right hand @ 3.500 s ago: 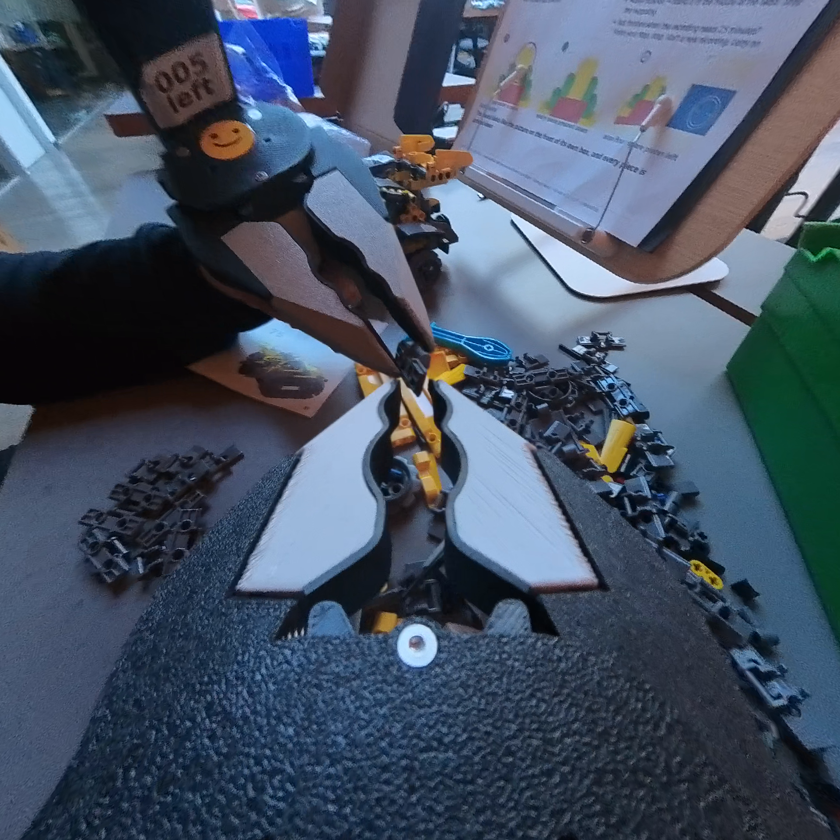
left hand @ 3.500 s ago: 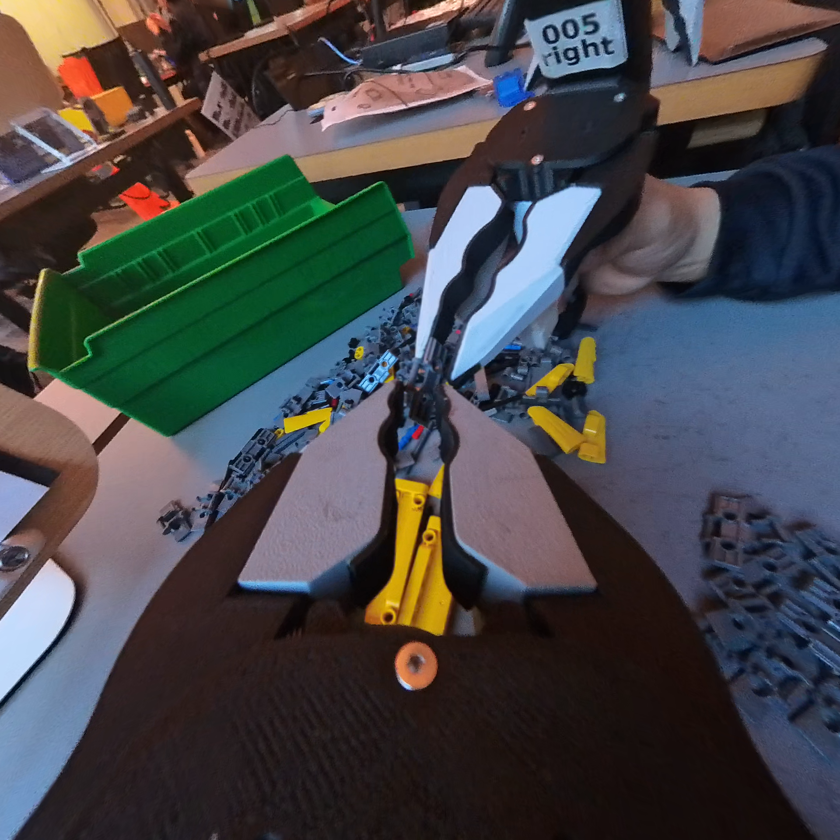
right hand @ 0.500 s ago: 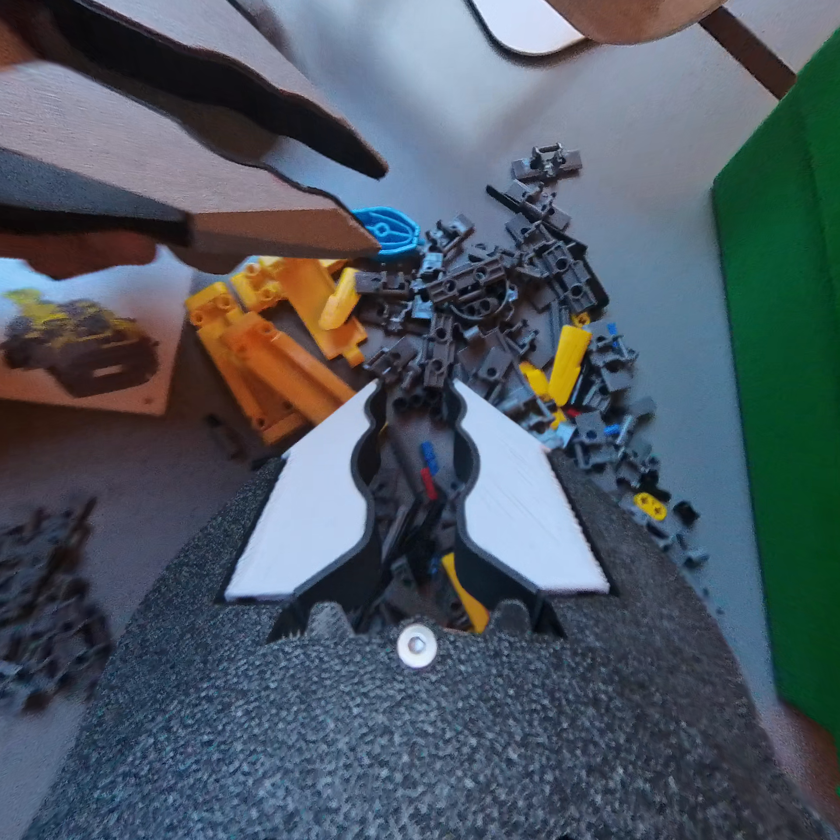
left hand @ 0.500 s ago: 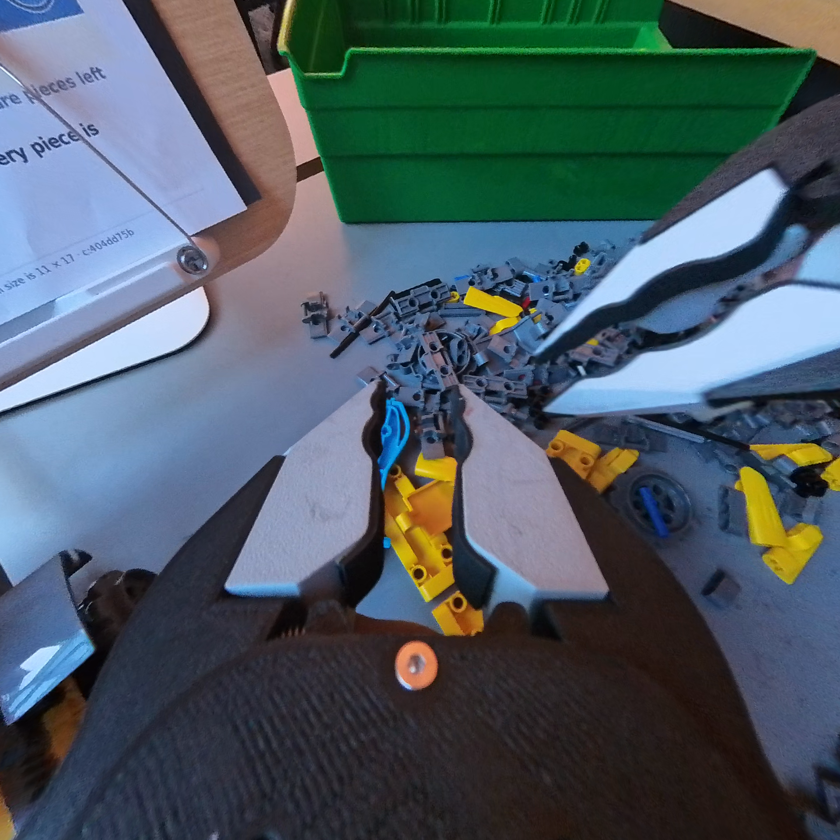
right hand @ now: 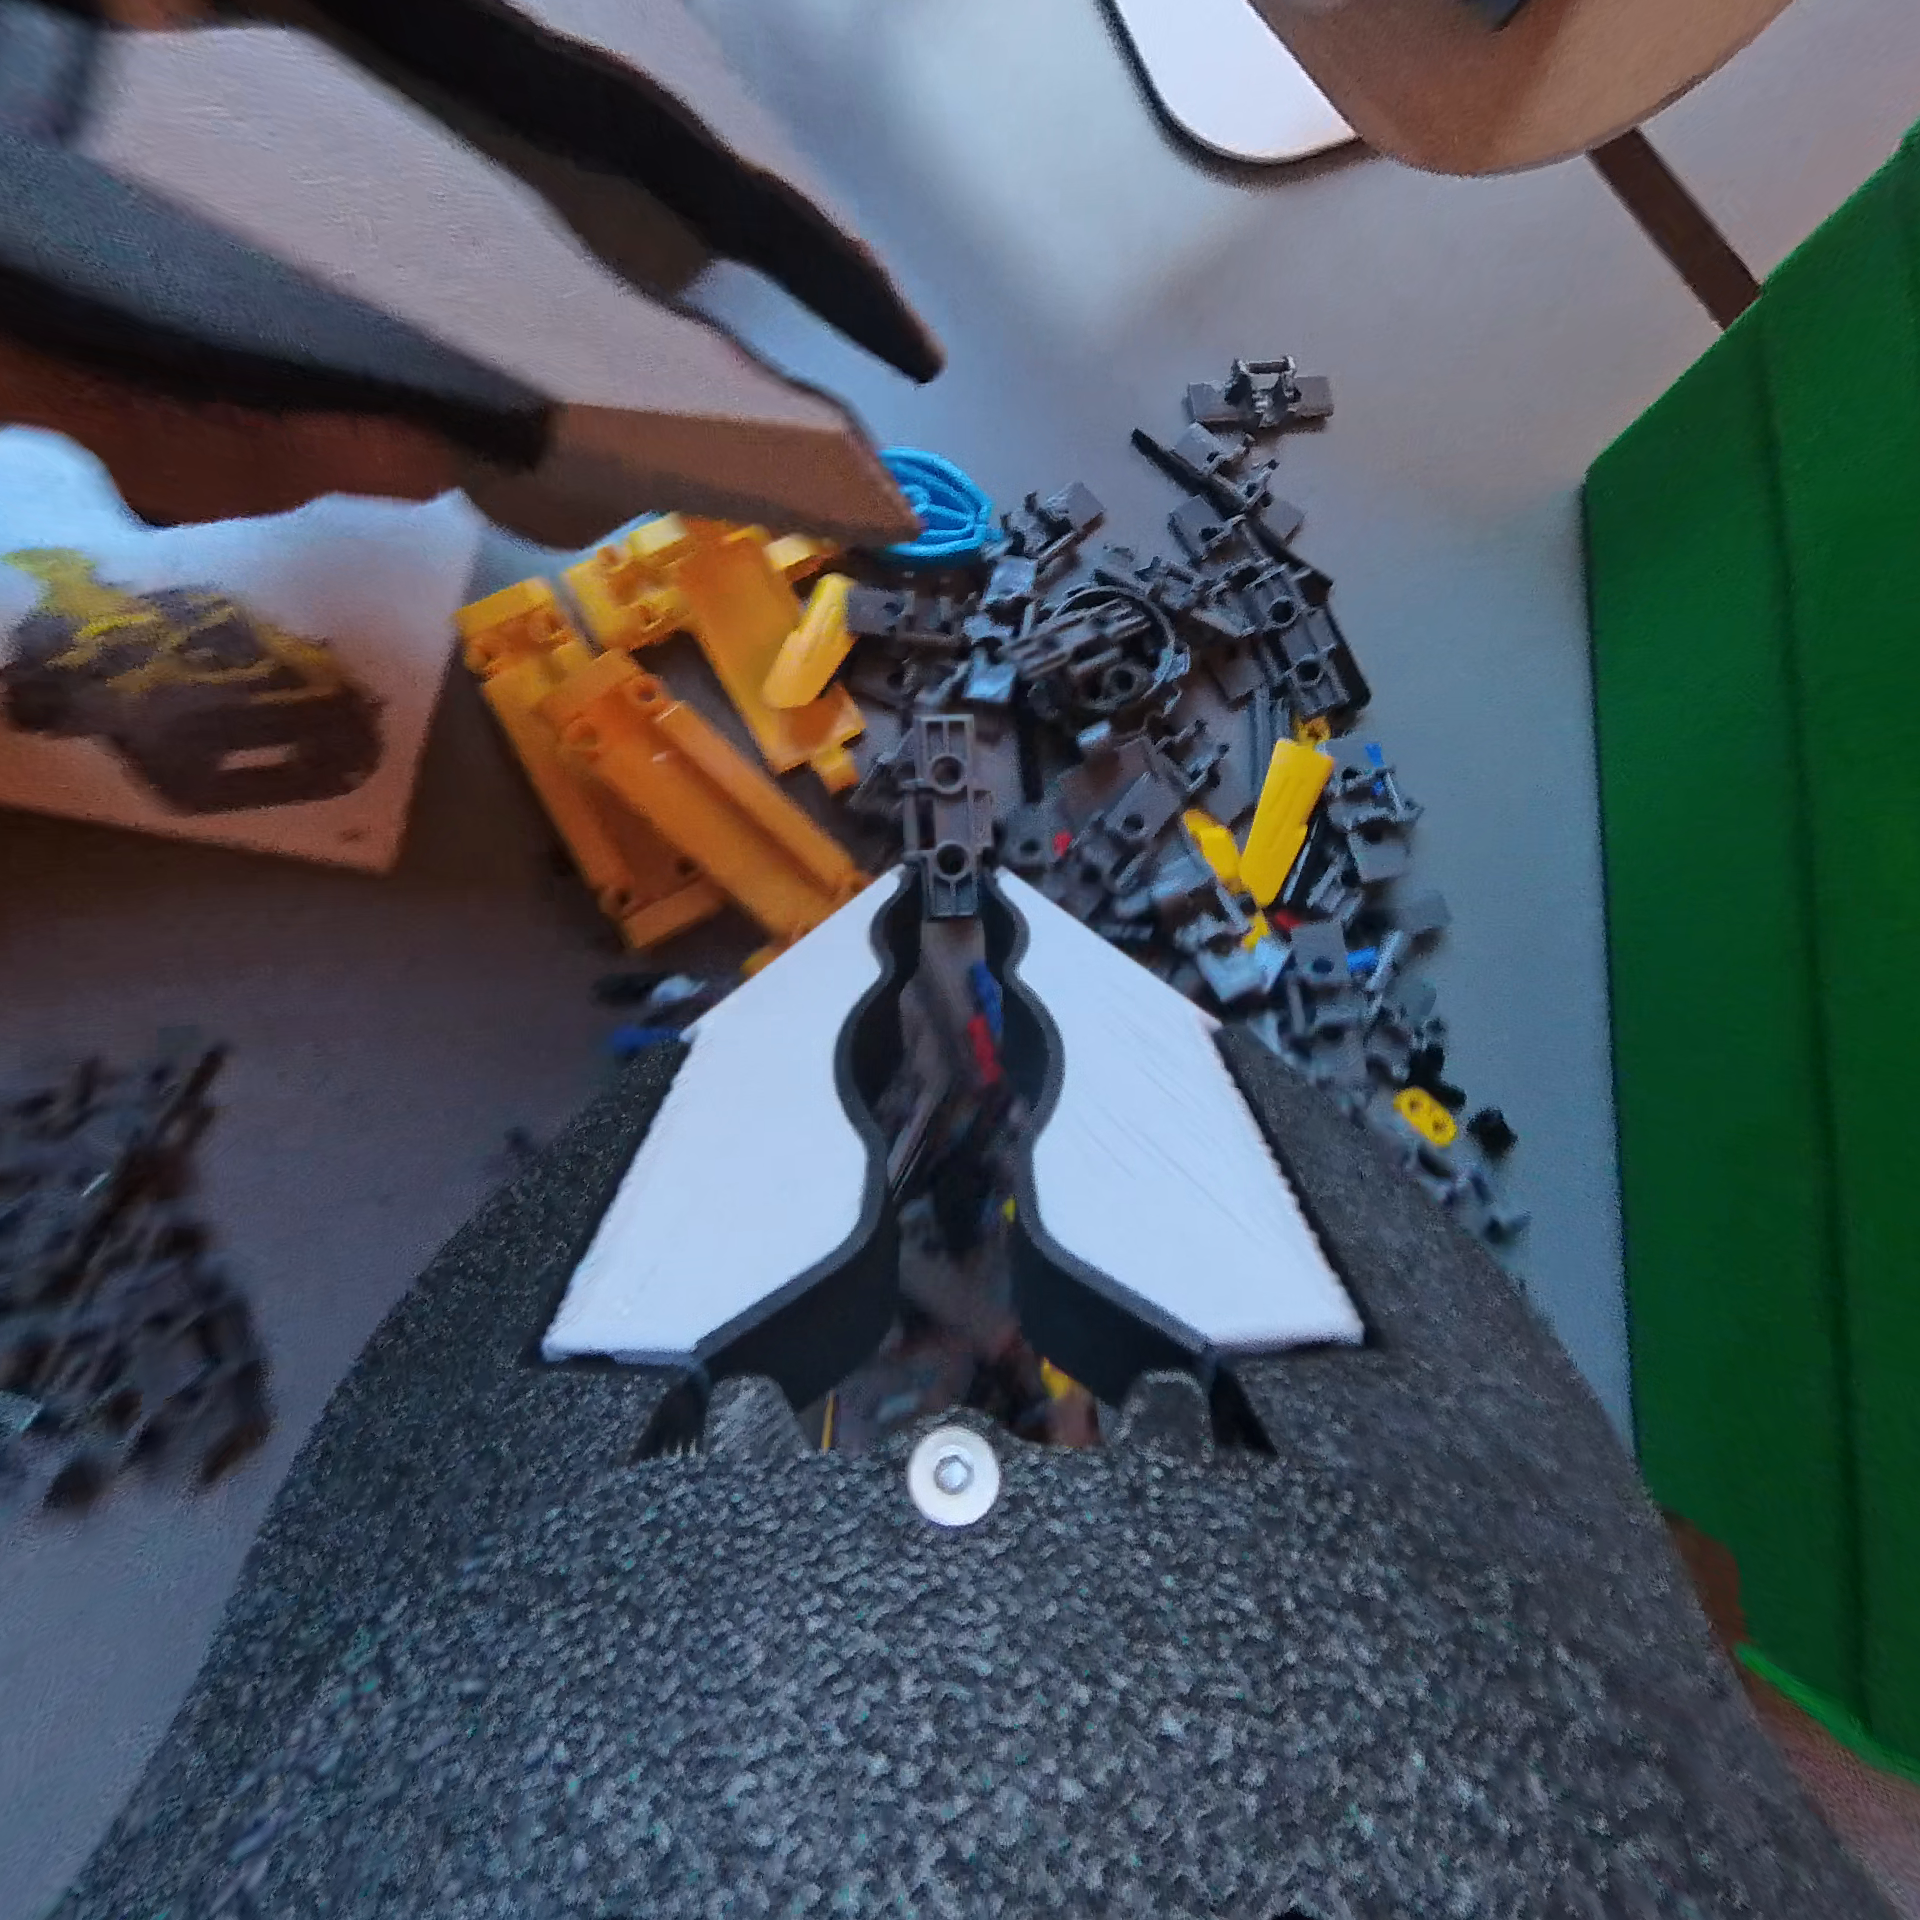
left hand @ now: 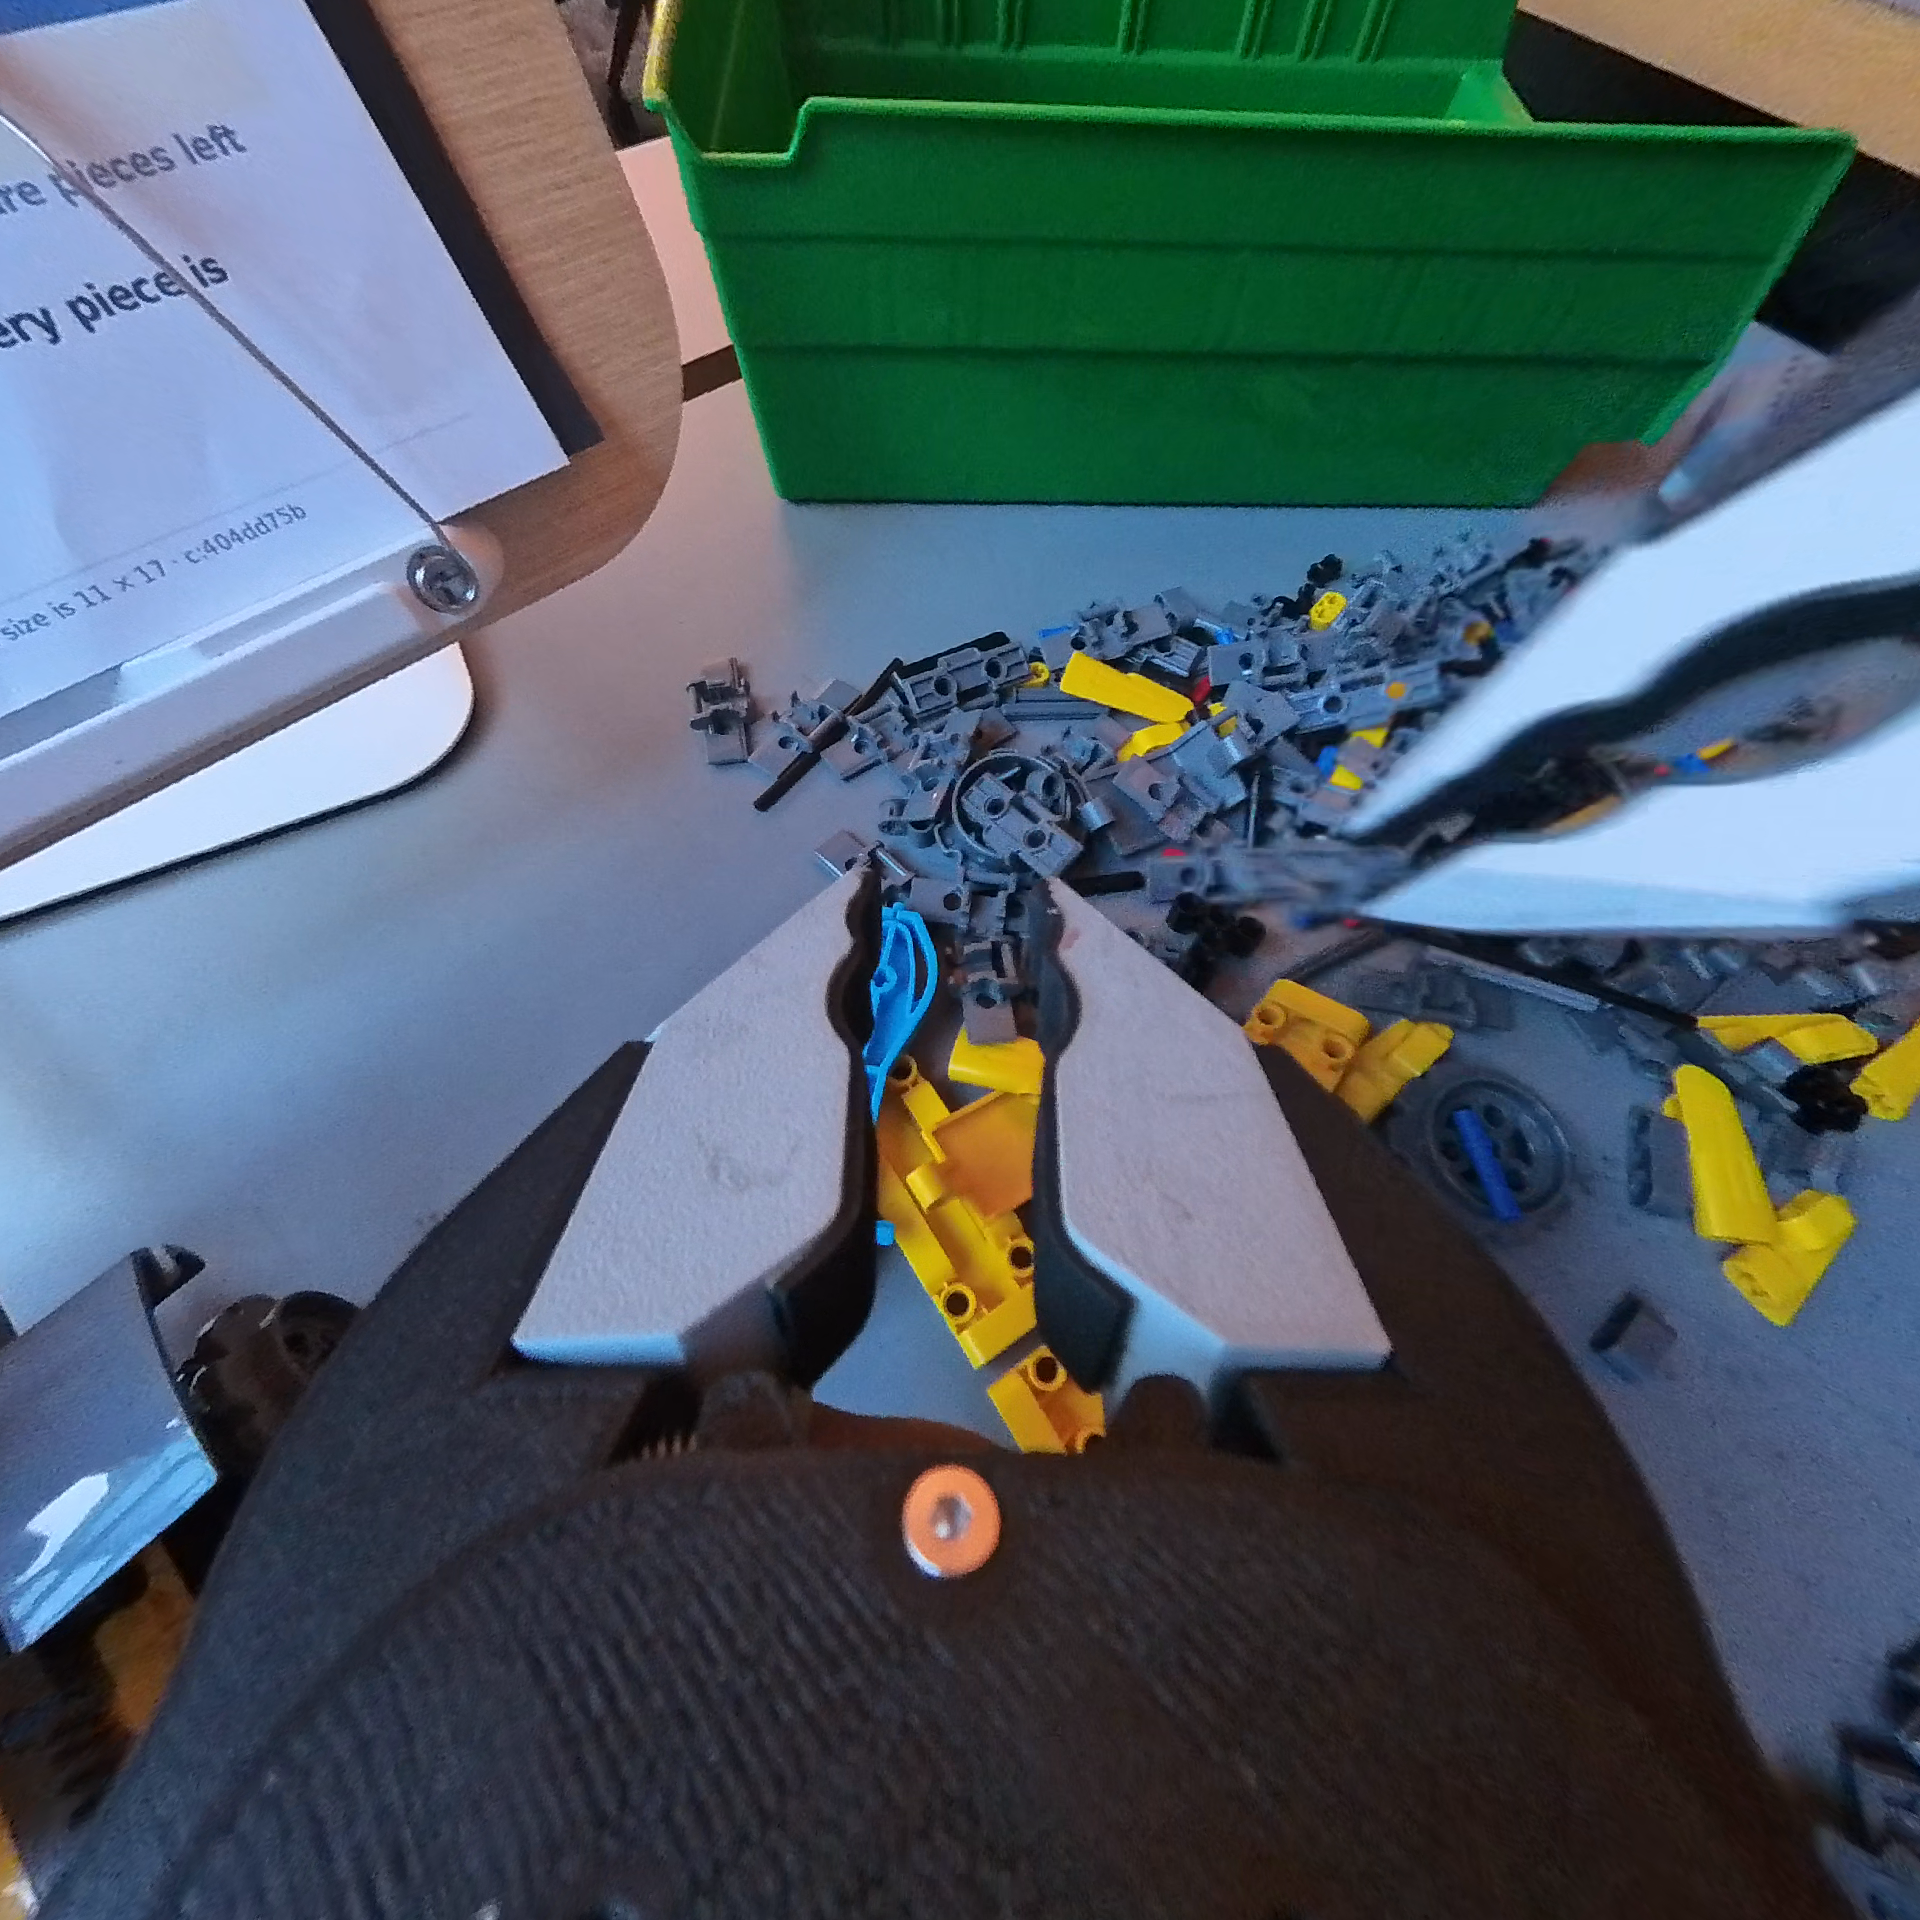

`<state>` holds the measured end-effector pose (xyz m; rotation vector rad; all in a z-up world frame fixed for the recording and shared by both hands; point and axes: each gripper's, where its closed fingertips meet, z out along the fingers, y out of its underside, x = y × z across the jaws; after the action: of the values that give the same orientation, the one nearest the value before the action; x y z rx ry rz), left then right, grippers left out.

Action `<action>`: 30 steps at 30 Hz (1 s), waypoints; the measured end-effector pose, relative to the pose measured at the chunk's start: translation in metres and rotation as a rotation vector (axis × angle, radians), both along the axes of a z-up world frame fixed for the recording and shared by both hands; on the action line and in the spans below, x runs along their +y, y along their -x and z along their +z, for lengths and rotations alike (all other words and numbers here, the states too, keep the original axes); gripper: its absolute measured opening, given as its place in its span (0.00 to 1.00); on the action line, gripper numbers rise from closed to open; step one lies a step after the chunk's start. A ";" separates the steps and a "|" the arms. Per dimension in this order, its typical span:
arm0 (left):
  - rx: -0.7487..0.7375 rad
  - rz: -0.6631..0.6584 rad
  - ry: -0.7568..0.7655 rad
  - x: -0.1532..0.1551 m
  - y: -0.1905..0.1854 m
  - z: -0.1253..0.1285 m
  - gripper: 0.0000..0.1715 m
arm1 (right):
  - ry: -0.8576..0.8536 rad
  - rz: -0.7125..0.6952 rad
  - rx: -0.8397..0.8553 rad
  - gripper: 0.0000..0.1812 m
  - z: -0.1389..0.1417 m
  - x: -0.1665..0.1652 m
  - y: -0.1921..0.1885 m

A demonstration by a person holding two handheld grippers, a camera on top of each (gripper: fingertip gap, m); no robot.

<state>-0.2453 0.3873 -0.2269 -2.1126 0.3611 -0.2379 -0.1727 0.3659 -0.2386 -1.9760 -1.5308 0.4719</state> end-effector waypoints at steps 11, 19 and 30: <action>0.066 -0.035 0.017 -0.002 -0.009 -0.010 0.14 | 0.141 0.104 -0.140 0.06 -0.002 -0.106 -0.135; 0.087 -0.036 0.000 -0.002 -0.009 -0.008 0.14 | 0.200 0.114 -0.185 0.09 -0.028 -0.130 -0.156; 0.100 -0.038 0.007 -0.002 -0.009 -0.010 0.14 | 0.067 -0.062 0.008 0.11 0.006 -0.057 -0.098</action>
<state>-0.2361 0.3857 -0.2372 -2.1308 0.4610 -0.1559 -0.0749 0.3093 -0.2330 -2.0645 -1.4614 0.5108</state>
